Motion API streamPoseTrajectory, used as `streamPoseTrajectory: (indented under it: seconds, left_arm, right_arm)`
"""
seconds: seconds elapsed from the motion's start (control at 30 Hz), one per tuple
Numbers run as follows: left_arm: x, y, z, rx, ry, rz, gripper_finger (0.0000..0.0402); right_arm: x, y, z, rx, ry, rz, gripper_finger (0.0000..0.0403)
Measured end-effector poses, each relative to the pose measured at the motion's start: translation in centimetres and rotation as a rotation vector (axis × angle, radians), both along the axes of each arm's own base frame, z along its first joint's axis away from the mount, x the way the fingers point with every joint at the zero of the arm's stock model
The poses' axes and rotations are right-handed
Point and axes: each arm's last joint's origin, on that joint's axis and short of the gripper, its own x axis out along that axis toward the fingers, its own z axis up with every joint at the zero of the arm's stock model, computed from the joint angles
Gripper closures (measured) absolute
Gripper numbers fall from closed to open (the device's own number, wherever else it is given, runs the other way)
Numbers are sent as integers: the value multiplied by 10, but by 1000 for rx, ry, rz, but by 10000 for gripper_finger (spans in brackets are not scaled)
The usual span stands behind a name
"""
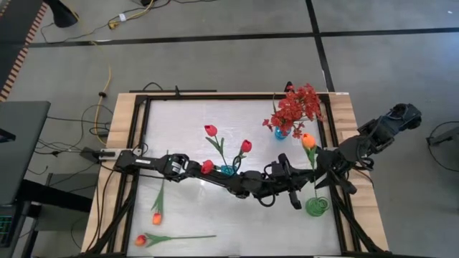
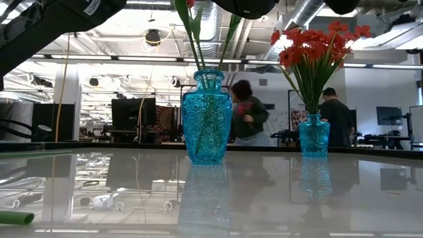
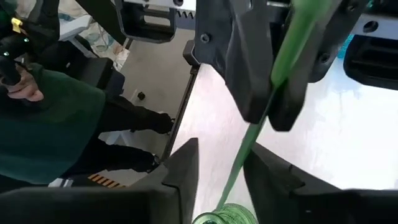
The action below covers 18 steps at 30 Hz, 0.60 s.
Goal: Sort flowers into vase by color
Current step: Put the top orange flower into the green vase
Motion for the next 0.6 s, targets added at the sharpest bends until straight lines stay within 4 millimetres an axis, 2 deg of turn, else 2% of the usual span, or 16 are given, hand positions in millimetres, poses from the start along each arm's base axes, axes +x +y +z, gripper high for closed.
streamPoseTrajectory:
  seconds: [0.4, 0.6]
  left_arm:
    - [1, -1, -2, -12, 21, -26, 400]
    - [5, -4, -8, 21, 85, -82, 358]
  right_arm:
    - [-3, -2, -4, -42, 40, 13, 383]
    - [-4, -2, -4, -39, 39, 16, 380]
